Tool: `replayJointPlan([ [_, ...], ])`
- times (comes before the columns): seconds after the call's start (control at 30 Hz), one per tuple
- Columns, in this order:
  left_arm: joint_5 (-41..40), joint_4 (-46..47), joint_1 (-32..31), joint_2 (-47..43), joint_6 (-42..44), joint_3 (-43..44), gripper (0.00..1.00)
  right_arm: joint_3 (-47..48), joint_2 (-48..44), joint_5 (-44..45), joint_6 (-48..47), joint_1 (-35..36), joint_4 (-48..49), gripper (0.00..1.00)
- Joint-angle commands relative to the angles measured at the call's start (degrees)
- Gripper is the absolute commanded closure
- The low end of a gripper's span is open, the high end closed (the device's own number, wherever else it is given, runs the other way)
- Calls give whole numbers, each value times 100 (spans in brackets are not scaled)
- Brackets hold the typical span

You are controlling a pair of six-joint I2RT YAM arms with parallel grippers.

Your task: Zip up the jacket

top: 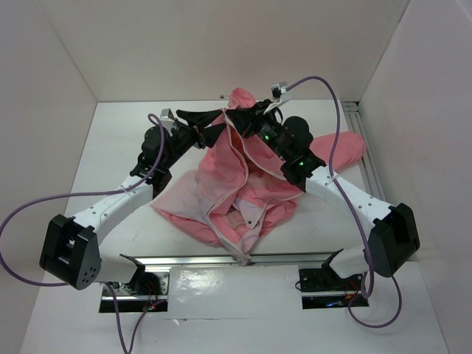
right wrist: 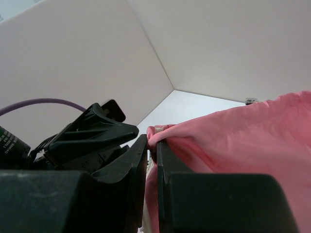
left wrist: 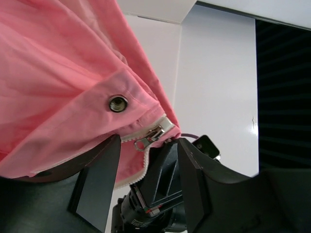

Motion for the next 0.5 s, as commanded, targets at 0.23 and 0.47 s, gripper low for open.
replayJointPlan([
  [0.23,-48,792,-23,26,-249,118,42,393,-141,18,-56,55,157,100],
  [0.47,-48,739,-23,26,-135,118,48,446,-141,18,-56,55,105,100],
])
